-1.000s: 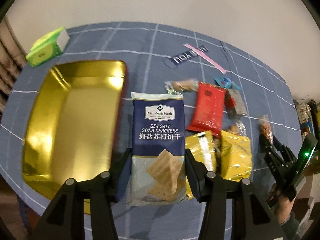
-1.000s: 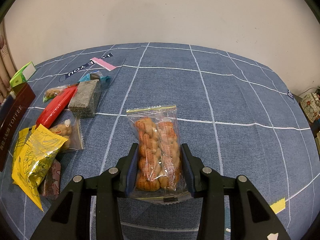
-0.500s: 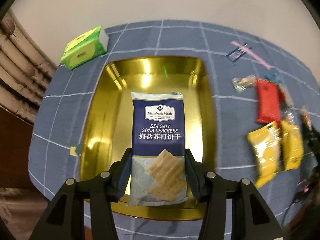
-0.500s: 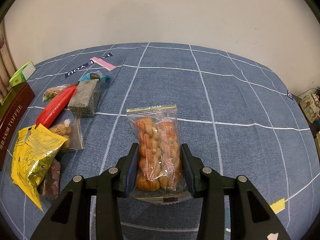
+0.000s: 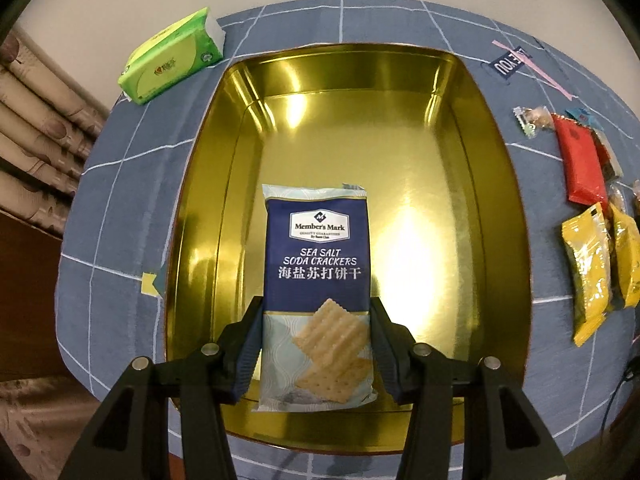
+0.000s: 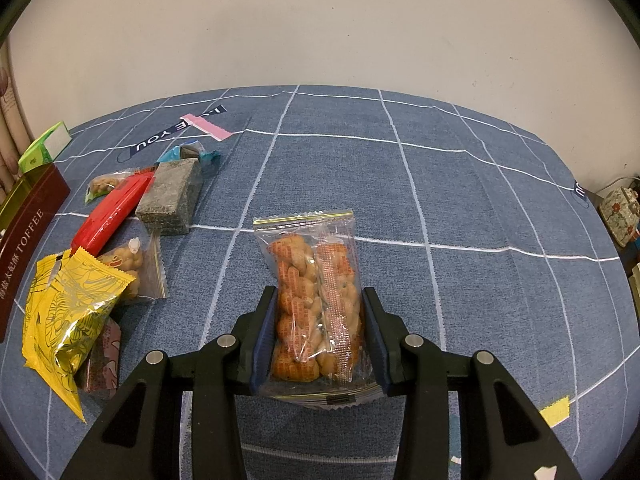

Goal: Organize snacks
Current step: 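Carry the cracker pack into the gold tin and release it with the left gripper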

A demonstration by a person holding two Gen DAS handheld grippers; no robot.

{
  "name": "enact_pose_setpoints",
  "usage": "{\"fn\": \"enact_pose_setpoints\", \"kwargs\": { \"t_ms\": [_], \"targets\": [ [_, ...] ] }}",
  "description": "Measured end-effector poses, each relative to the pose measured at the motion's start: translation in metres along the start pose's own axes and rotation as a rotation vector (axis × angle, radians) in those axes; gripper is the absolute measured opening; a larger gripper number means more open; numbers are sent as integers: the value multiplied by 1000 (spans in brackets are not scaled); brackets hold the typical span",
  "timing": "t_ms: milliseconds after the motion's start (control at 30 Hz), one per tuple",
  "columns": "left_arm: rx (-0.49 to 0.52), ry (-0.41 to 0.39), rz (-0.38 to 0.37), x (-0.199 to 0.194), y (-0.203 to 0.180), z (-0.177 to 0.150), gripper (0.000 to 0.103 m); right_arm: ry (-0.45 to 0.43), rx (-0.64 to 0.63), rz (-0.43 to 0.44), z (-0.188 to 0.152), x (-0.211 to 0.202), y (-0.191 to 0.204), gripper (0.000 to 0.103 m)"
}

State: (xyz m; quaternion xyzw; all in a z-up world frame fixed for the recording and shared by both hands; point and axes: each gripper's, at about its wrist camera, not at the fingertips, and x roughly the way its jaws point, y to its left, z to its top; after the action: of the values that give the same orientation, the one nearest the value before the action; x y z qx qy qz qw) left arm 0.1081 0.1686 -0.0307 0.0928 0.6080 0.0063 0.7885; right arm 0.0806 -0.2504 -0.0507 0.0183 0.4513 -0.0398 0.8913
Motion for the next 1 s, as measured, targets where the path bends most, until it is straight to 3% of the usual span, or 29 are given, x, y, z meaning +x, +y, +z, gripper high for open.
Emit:
{"fn": "enact_pose_setpoints", "kwargs": {
  "t_ms": [733, 1000],
  "targets": [
    [41, -13, 72, 5, -10, -8, 52, 0, 0, 1, 0, 0, 0, 39],
    [18, -103, 80, -23, -8, -11, 52, 0, 1, 2, 0, 0, -1, 39]
  ]
}}
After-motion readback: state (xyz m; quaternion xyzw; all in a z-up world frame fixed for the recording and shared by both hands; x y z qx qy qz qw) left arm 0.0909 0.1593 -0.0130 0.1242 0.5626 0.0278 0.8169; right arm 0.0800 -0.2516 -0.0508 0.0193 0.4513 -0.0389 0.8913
